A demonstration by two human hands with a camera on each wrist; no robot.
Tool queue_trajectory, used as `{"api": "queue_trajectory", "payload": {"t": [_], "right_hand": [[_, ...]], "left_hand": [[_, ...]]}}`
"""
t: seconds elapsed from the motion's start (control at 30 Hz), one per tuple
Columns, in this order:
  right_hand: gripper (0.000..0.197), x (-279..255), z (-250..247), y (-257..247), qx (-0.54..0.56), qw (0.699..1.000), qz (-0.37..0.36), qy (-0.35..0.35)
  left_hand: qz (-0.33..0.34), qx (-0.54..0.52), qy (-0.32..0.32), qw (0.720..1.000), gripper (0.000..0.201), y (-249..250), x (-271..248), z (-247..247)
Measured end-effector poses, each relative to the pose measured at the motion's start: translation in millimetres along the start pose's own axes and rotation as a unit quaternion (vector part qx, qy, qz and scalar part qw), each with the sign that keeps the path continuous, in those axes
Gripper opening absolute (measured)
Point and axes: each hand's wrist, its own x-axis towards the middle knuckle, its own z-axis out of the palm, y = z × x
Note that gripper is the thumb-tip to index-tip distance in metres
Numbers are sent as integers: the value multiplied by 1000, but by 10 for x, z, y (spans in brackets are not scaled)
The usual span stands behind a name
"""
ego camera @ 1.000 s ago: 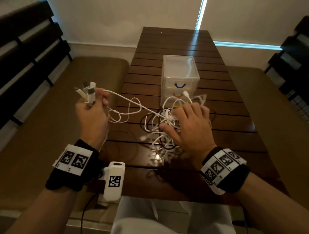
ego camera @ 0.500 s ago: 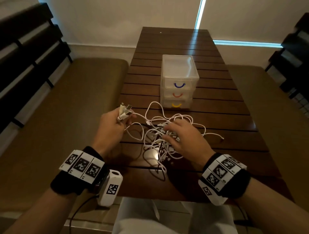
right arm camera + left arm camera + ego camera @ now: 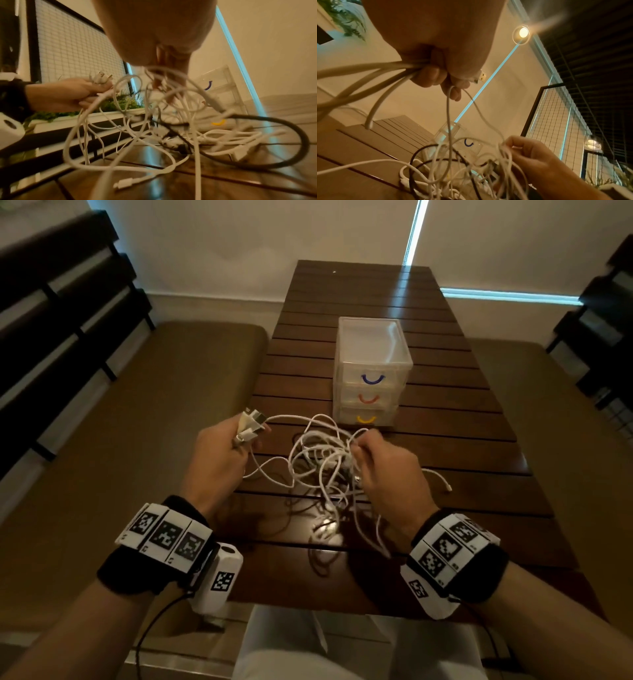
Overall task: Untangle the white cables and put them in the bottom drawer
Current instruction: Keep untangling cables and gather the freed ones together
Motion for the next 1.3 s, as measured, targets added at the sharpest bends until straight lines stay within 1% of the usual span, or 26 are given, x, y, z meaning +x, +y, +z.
{"api": "queue_trajectory", "payload": {"t": [0.07, 0.1, 0.17, 0.23, 0.27, 0.3, 0.33, 0.37, 0.4, 0.43, 0.5, 0.53, 0.57, 0.67, 0.7, 0.8, 0.83, 0.9, 0.93, 0.97, 1.07, 1.13, 1.17, 1.2, 1.23, 1.3], "right_hand": [[18, -10, 33, 54, -92, 992, 22, -79], [19, -7, 26, 94, -90, 993, 35, -75], [16, -13, -24, 125, -4, 999, 39, 4], [12, -37, -53, 80, 63, 994, -4, 93], [10, -34, -59, 49, 52, 994, -32, 93], [10, -31, -44, 29, 19, 997, -56, 47], [10, -28, -13, -9, -28, 997, -59, -48], [10, -32, 31, -28, -69, 985, -48, -152], [11, -32, 58, -29, -91, 971, -31, -217], [11, -23, 65, -23, -84, 971, -10, -222], [10, -13, 28, 11, -38, 993, 15, -110], [10, -5, 20, 36, -35, 998, 13, -55], [9, -3, 9, 54, -49, 999, -1, -23], [5, -15, -7, 49, -112, 992, -53, 16], [8, -9, 8, 52, -98, 992, -65, 40], [16, 55, 6, -39, 40, 992, -86, 78], [18, 59, 14, -91, 52, 990, -113, 61], [20, 26, 55, -208, -15, 981, -194, -10], [21, 18, 87, -254, -34, 977, -208, -37], [21, 27, 116, -283, -20, 980, -190, -48], [22, 114, 155, -348, 81, 991, -107, -24], [22, 156, 170, -406, 92, 989, -109, -29], [21, 171, 168, -439, 98, 989, -111, -32], [18, 185, 166, -470, 106, 988, -106, -36], [12, 196, 170, -489, 115, 988, -97, -39], [9, 207, 199, -497, 120, 989, -74, -48]], "left_hand": [[21, 49, 7, 999, 23, -48, 29, -66], [24, 65, 22, 997, 21, -97, 63, -121], [2, 83, 52, 995, 21, -208, 135, -260], [-31, 104, 73, 991, 26, -312, 178, -383], [-34, 112, 77, 990, 27, -338, 190, -416], [-26, 117, 77, 990, 27, -346, 193, -424], [-14, 120, 75, 990, 26, -336, 191, -412], [-1, 121, 68, 990, 25, -325, 189, -386], [13, 124, 60, 990, 23, -305, 185, -362], [29, 134, 57, 989, 21, -289, 191, -351], [54, 178, 67, 980, 19, -286, 224, -388], [56, 203, 77, 975, 19, -309, 247, -438], [53, 224, 85, 970, 20, -328, 266, -494], [42, 240, 86, 966, 23, -302, 268, -623], [45, 235, 89, 967, 24, -278, 263, -640], [63, 211, 93, 971, 25, -192, 249, -601], [68, 169, 78, 980, 27, -158, 240, -575], [66, 52, 25, 996, 29, -31, 183, -523], [70, 18, -6, 997, 30, 49, 137, -489], [76, 4, -43, 996, 33, 107, 96, -433], [99, 23, -155, 983, 23, 205, -4, -224], [112, 67, -208, 970, 24, 213, -34, -126], [110, 80, -230, 964, 19, 205, -24, -110], [108, 92, -249, 958, 21, 195, -6, -124], [97, 111, -260, 954, 31, 172, 25, -167], [55, 151, -261, 952, 39, 132, 75, -292]]}}
